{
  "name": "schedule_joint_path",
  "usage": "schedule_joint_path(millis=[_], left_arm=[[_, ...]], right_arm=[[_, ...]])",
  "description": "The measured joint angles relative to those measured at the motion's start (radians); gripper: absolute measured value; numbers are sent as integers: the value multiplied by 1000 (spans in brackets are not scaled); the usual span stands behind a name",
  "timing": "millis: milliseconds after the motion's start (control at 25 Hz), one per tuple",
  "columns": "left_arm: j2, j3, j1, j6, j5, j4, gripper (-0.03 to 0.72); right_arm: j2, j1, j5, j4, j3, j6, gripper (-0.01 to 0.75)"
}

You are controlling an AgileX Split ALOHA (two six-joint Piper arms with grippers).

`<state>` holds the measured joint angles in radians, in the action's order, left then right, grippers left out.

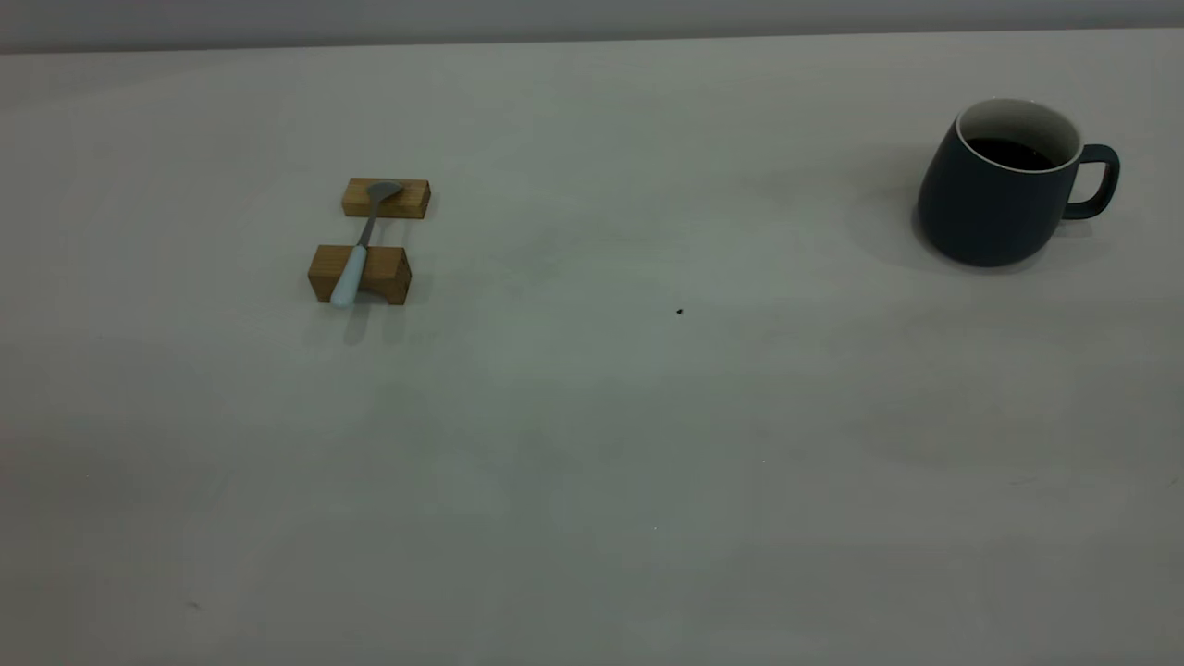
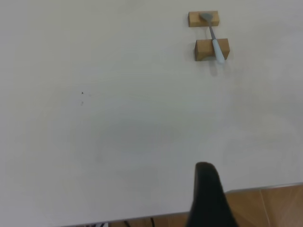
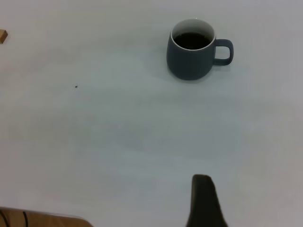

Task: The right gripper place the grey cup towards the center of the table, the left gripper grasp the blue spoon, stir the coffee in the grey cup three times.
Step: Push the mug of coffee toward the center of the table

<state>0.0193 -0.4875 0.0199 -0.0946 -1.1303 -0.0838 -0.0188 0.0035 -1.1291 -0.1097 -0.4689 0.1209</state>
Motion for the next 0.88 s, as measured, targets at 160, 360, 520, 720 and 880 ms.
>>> schedule_joint_path(millis=[160,360,520,720,880], left_arm=[[0,0,0,0,0,0,563],[0,0,0,0,0,0,563],[0,0,0,0,0,0,563],[0,0,0,0,0,0,563],[0,0,0,-1,0,0,563]], right_arm=[[0,0,0,0,0,0,555],[0,0,0,0,-1,0,555],[-2,0,37,-1,-13,0,550],[-123,0,157,-29,-20,-7,505],[-352,0,264,-58,-21,12,519]])
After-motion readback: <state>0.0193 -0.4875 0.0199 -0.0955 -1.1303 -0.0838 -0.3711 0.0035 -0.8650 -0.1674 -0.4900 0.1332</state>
